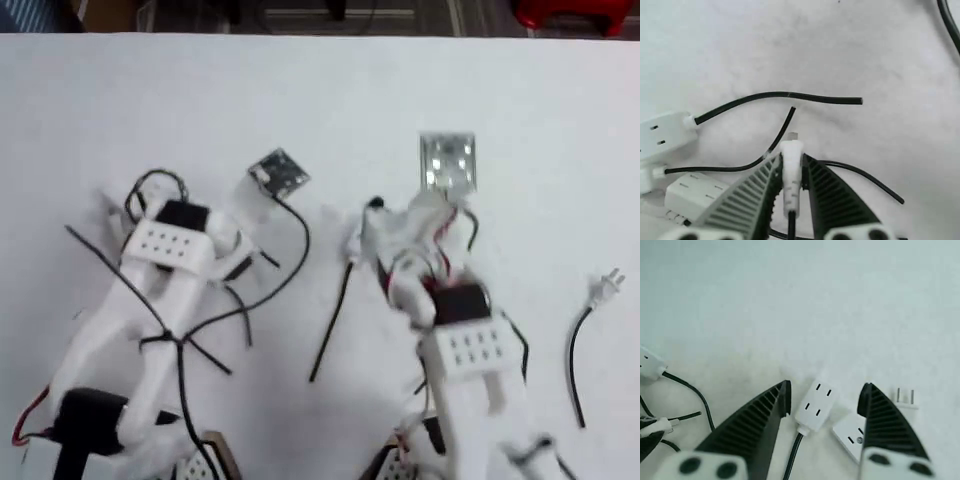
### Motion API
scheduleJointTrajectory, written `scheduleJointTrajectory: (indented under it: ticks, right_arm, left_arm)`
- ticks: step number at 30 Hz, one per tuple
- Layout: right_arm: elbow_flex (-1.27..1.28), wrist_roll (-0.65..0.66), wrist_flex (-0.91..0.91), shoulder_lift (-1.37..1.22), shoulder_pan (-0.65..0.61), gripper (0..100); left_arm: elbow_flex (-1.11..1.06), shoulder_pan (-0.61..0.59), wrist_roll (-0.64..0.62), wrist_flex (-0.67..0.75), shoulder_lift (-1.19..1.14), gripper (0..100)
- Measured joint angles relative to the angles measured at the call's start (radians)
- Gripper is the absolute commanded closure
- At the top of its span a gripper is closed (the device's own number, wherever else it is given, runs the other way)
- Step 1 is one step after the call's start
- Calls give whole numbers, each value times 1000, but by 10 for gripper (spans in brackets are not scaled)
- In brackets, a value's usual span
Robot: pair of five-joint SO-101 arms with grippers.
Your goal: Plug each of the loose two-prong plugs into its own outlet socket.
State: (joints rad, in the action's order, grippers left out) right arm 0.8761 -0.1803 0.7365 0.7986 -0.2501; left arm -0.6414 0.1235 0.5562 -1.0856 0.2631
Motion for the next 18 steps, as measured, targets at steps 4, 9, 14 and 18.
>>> scheduleJointTrajectory:
  ticks: [4,9,14,18]
  right_arm:
    - [-195,-91,8,-321,0,773]
    - [-532,-183,183,-723,-23,774]
    - [-861,-235,413,-1023,-71,774]
    - [-1005,-250,512,-1162,-68,773]
  left_arm:
    - [-61,-11,0,104,0,976]
    - [-146,-11,0,229,0,976]
    - [-210,-11,-80,367,0,976]
    - [-216,-11,-89,393,0,976]
